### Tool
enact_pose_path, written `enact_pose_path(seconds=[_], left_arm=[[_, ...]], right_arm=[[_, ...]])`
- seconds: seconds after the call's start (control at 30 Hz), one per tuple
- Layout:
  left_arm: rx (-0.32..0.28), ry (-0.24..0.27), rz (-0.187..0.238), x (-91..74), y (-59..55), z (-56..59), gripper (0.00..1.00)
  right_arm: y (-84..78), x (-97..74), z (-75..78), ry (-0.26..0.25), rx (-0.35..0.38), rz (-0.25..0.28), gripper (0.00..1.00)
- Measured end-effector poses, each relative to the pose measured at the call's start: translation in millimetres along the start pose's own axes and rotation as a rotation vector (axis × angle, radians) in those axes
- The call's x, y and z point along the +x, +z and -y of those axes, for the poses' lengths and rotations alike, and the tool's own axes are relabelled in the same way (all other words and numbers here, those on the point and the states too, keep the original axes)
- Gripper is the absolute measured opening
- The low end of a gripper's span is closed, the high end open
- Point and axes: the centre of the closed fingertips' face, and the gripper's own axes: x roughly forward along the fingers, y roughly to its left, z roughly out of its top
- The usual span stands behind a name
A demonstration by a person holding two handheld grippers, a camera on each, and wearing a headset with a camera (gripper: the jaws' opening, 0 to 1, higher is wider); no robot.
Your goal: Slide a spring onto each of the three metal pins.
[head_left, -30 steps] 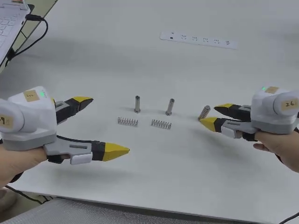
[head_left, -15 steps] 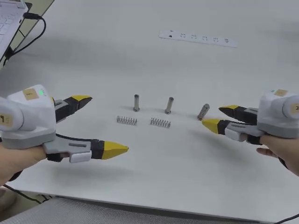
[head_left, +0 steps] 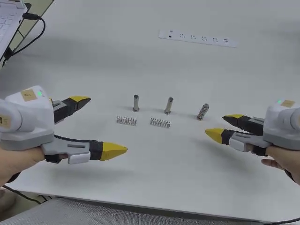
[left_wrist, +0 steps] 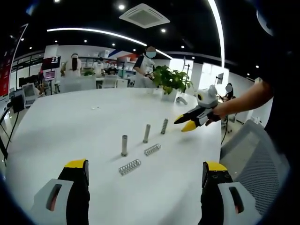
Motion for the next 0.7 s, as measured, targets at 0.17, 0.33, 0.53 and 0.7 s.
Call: enact_pose_path(seconds=[0.17, 0.33, 0.53, 0.7], left_arm=[[0.001, -0.002, -0.001, 0.6, 0.1, 0.4, 0.98], [0.0, -0.003, 0.001, 0.9, 0.7, 0.7, 0.98], [0.0, -0.002, -0.001, 0.4, 0.1, 0.1, 0.98], [0.001, -0.006, -0.002, 1.3, 0.4, 0.9, 0.98]], right_arm=[[-2.5, -3.5, -1.9, 0.001, 0.001, -0.001, 0.44], [-4.7, -5.1, -6.1, 0.01, -0.002, -0.004, 0.43], [-9.4, -5.5, -13.5, 0.031, -0.016, -0.013, 0.42], [-13.1, -2.2, -21.8, 0.064, -0.041, -0.035, 0.42]])
